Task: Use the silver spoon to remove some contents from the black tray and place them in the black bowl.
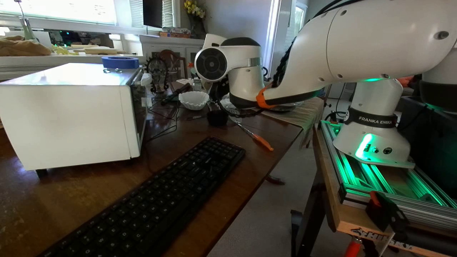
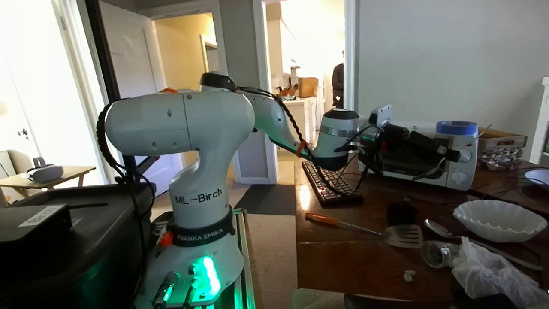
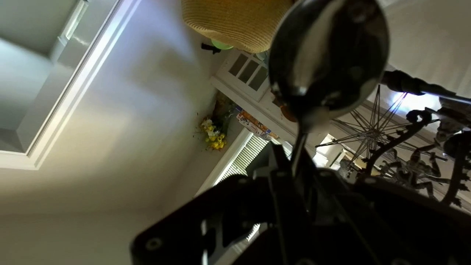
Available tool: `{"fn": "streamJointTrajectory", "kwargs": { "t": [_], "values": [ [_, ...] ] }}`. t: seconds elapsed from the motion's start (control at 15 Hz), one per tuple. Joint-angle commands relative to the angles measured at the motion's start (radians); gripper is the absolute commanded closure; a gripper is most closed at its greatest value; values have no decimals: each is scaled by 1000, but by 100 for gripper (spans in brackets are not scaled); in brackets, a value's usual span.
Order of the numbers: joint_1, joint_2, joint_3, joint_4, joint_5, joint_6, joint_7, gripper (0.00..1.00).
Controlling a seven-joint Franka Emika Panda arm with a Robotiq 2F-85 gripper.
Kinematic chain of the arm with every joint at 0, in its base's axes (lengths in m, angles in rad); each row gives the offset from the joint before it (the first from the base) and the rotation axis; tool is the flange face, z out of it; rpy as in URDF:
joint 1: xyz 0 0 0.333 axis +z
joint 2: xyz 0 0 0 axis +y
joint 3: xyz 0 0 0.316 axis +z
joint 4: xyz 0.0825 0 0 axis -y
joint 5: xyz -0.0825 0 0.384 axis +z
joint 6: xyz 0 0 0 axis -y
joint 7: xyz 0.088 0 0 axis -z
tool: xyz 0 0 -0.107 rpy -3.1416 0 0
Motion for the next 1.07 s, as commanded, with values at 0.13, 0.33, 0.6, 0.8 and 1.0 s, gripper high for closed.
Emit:
{"fn": "streamJointTrajectory", "kwargs": {
  "t": [0.13, 0.33, 0.6, 0.8, 1.0],
  "values": [
    [5, 0, -6, 29, -72, -57, 54, 98],
    [2, 0, -7, 46, -90, -68, 58, 98],
    [2, 0, -8, 55, -104, -76, 67, 98],
    [4, 0, -10, 57, -134, -84, 79, 98],
    [7, 0, -12, 53, -149, -90, 89, 98]
  ]
}}
